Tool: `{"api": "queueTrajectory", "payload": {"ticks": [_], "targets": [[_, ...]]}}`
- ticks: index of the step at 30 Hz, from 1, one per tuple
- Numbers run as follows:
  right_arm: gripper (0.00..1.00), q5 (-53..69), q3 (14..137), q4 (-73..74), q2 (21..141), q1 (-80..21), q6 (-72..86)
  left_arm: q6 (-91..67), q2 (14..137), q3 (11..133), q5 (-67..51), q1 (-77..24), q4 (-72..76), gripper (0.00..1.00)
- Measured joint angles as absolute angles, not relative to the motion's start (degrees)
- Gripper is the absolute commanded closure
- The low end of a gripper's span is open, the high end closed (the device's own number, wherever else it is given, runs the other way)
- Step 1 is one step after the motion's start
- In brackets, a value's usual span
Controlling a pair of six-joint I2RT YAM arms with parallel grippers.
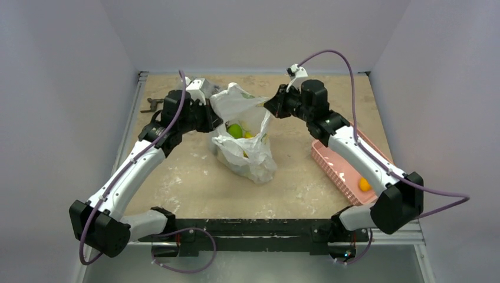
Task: Take the fake fruits out of the plastic bag
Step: Adjust the plastic bag at the center of the board.
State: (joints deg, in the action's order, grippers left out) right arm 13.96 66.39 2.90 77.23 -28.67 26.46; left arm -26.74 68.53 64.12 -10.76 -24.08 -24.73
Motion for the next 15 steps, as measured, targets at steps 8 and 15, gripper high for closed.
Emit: {"api": "queueTrajectory", "payload": {"ticks": [8, 15], "targets": [[0.27, -2.3, 75.0, 22.5, 85.0, -31.1, 13.1, -23.3, 68.5, 65.0, -17.7, -22.9, -25.6, 1.00], [0.04, -12.7, 81.6, 31.0, 80.2, -45.8, 9.0, -23.3, 69.0, 65.1, -20.1, -22.9, -26.4, 1.00]]}}
